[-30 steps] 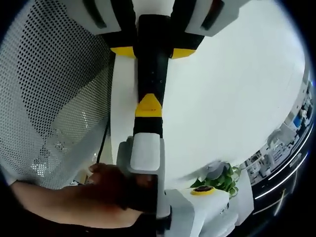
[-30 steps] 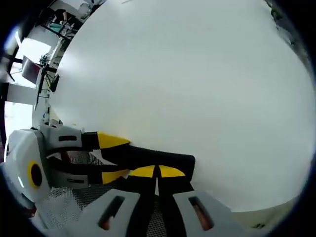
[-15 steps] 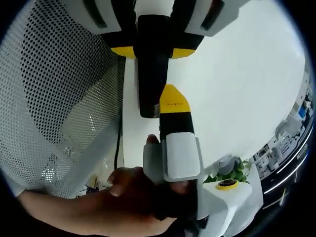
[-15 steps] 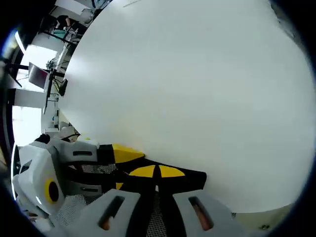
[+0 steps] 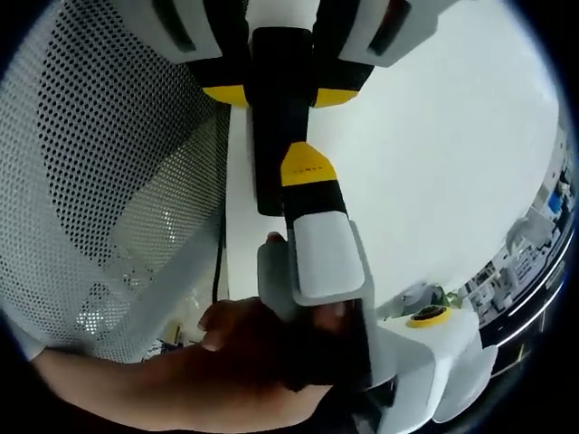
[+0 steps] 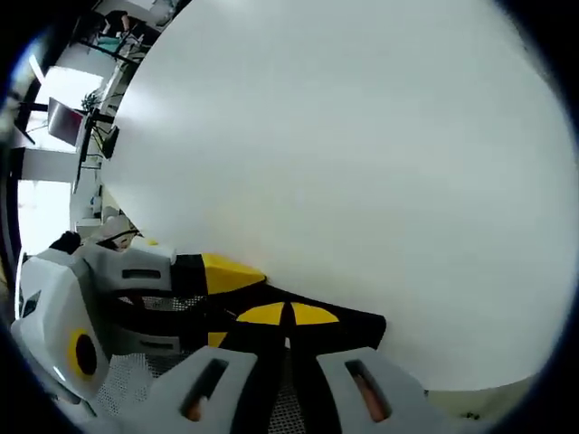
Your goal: Press the specified remote control buttons in sequence, fully releasing each button before pressing the next.
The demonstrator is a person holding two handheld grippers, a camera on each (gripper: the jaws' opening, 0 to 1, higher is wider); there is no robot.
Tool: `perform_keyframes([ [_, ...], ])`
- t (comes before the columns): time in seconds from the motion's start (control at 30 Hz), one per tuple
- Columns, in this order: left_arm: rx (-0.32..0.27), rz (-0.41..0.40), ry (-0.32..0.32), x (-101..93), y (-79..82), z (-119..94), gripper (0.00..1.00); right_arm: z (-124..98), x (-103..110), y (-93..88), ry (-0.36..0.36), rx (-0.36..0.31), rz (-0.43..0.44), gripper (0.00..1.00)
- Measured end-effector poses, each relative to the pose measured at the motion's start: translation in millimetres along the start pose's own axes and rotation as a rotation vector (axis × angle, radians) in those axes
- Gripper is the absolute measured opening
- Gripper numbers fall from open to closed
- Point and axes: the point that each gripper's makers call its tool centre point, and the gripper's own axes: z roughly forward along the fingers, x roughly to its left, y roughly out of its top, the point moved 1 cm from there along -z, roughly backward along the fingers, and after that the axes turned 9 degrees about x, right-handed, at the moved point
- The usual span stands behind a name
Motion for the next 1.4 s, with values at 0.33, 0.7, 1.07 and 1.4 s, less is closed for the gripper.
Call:
perform_keyframes([
  [0.33,0.004,0.006,-0.002,0.1,0.1,0.4,0.25,2.3,0.9,2.6,-0.066,0.024,-0.023,0.0],
  [0.7,0.004,0.0,-0.004,0.4,-0.1,0.7,0.25,1.8,-0.9,1.5,-0.047,0.049,-0.014,0.0],
  [1.07,-0.001,-0.004,0.0,0.2,-0.4,0.5,0.24,1.7,-2.9,1.8,0.053,0.033,0.051,0.0],
  [1.4,0.003,-0.025,0.04,8.1,0.7,0.5,0.24,-3.6,-9.2,10.8,0.054,-0.021,0.089,0.0],
])
